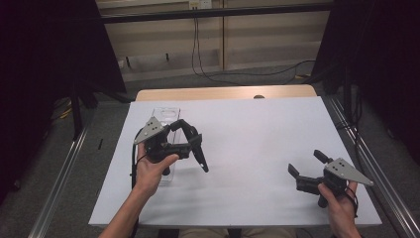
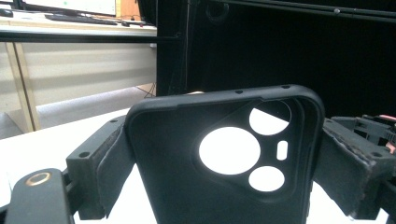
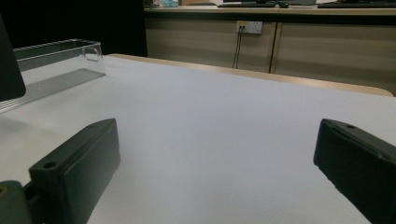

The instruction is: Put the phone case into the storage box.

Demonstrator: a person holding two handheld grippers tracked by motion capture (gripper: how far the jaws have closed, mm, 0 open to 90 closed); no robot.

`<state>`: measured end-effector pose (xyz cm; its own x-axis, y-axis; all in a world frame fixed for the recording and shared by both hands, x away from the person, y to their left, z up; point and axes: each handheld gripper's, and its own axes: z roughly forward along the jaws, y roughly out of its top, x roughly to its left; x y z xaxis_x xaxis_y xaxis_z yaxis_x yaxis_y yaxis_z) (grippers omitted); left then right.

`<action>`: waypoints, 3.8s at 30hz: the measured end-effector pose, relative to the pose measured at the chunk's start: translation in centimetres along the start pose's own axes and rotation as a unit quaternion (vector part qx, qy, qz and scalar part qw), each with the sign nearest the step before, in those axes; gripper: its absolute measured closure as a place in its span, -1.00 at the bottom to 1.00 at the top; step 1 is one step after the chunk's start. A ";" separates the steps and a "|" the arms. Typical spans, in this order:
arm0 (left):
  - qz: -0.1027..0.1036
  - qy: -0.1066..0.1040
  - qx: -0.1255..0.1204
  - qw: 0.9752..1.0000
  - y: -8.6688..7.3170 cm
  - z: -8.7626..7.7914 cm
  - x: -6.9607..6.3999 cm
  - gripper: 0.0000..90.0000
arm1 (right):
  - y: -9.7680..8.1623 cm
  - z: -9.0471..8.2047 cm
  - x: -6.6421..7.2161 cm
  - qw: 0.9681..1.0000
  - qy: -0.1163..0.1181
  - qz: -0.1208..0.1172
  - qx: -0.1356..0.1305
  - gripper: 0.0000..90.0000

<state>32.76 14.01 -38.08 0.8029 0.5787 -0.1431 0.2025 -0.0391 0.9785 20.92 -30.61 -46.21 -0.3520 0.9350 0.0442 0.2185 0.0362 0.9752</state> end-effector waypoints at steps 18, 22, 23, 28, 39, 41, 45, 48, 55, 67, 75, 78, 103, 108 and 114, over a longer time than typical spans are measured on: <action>-0.002 0.043 -0.023 0.999 2.7 -0.9 1.2 -0.71 | -0.4 0.2 0.3 1.000 0.018 -0.014 0.007 -1.00; -0.003 0.051 -0.032 0.998 3.3 -1.1 1.4 -0.71 | -0.5 0.3 0.4 1.000 0.021 -0.017 0.008 -1.00; 0.003 0.055 -0.035 0.998 3.7 -1.3 1.7 -0.71 | -0.5 0.3 0.4 1.000 0.020 -0.018 0.008 -1.00; 0.000 0.071 -0.047 0.996 4.7 -1.8 2.2 -0.71 | -0.5 0.2 0.4 0.999 0.028 -0.014 0.006 -1.00; -0.004 0.104 -0.043 0.994 5.3 -2.4 3.8 -0.71 | -0.6 0.2 0.4 0.999 0.029 -0.020 0.006 -1.00; -0.003 0.112 -0.043 0.993 5.5 -2.4 4.0 -0.71 | -0.6 0.2 0.4 0.999 0.029 -0.020 0.006 -1.00; -0.004 0.134 -0.048 0.990 5.9 -2.3 4.5 -0.71 | -0.6 0.2 0.4 1.000 0.026 -0.016 0.005 -1.00; 0.000 0.154 -0.055 0.987 6.2 -2.3 4.8 -0.72 | -0.5 0.2 0.3 0.999 0.026 -0.017 0.006 -1.00; 0.004 0.177 -0.048 0.983 6.8 -2.5 5.7 -0.72 | -0.5 0.1 0.2 1.000 0.017 -0.019 -0.001 -1.00; 0.006 0.207 -0.046 0.977 7.1 -1.8 7.0 -0.72 | -0.5 0.0 0.2 1.000 0.011 -0.018 0.000 -1.00; 0.007 0.233 -0.034 0.972 6.8 -1.0 8.1 -0.72 | -0.5 -0.1 0.1 1.000 0.013 -0.020 -0.004 -1.00; 0.003 0.238 -0.037 0.970 6.6 -0.8 8.7 -0.72 | -0.5 -0.1 0.1 1.000 0.014 -0.020 -0.003 -1.00; 0.008 0.302 -0.038 0.952 5.2 1.8 11.3 -0.72 | -0.6 0.0 0.0 1.000 0.016 -0.023 -0.001 -1.00; 0.000 0.310 -0.035 0.950 5.0 2.2 11.4 -0.72 | -0.6 0.0 0.0 1.000 0.016 -0.024 -0.001 -1.00; 0.002 0.326 -0.032 0.945 4.5 3.2 11.6 -0.72 | -0.7 0.0 0.0 1.000 0.017 -0.025 -0.002 -1.00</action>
<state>44.74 17.96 -35.76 0.2834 0.9582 -0.0386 0.1500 -0.0045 0.9887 20.77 -30.68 -46.85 -0.3925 0.9197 0.0026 0.1963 0.0810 0.9772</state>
